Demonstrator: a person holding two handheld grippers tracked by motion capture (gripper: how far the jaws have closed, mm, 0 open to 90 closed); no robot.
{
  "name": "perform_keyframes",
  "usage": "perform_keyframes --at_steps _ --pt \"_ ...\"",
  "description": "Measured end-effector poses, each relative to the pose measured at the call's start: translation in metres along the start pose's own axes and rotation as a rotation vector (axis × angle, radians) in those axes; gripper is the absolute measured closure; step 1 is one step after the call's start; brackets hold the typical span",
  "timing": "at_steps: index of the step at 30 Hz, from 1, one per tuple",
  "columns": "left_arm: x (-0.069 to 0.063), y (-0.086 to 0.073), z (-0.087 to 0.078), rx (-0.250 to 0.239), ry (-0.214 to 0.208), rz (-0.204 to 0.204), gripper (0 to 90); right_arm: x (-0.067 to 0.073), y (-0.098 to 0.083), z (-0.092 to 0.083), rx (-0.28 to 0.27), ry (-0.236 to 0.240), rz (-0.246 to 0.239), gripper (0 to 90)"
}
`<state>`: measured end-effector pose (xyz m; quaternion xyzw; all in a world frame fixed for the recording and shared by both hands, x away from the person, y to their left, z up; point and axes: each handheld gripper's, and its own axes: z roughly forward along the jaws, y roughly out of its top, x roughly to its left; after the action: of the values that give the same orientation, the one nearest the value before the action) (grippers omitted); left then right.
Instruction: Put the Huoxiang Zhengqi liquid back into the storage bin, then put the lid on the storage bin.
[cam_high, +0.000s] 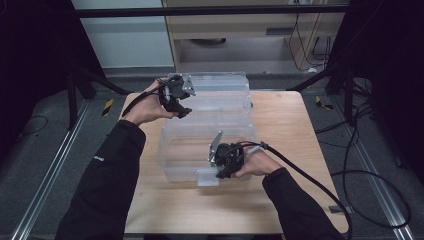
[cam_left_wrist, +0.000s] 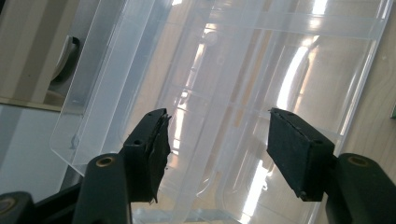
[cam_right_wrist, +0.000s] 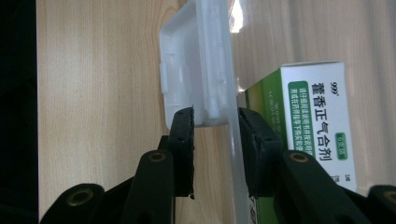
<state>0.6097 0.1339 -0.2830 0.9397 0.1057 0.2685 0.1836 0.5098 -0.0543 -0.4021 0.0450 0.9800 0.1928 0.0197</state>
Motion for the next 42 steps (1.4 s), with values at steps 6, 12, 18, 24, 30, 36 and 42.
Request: perform_keyframes --at_steps 6,12,18,24,30,36,42 --pt "0.001 0.0 0.004 0.009 -0.005 0.013 38.0 0.0 0.0 0.0 -0.002 0.004 0.003 68.1" --pt "0.001 -0.001 0.009 0.036 0.001 0.048 38.0 0.0 0.0 0.0 0.002 0.004 0.007 68.1" --pt "-0.001 -0.001 0.016 0.049 0.004 0.075 38.0 0.0 0.0 0.0 -0.001 0.002 0.002 68.1" --pt "0.0 0.001 0.019 0.053 0.01 0.09 38.1 0.001 0.0 0.0 -0.004 0.003 0.002 68.1" --pt "0.0 0.004 0.02 0.075 0.024 0.116 39.9 0.0 0.0 0.0 -0.005 0.005 0.002 68.2" --pt "-0.001 0.006 0.022 0.085 0.03 0.13 42.7 0.0 0.0 0.0 -0.002 0.002 0.002 68.1" --pt "-0.001 0.008 0.024 0.1 0.033 0.149 45.6 0.001 0.0 0.0 -0.002 0.001 0.003 68.1"
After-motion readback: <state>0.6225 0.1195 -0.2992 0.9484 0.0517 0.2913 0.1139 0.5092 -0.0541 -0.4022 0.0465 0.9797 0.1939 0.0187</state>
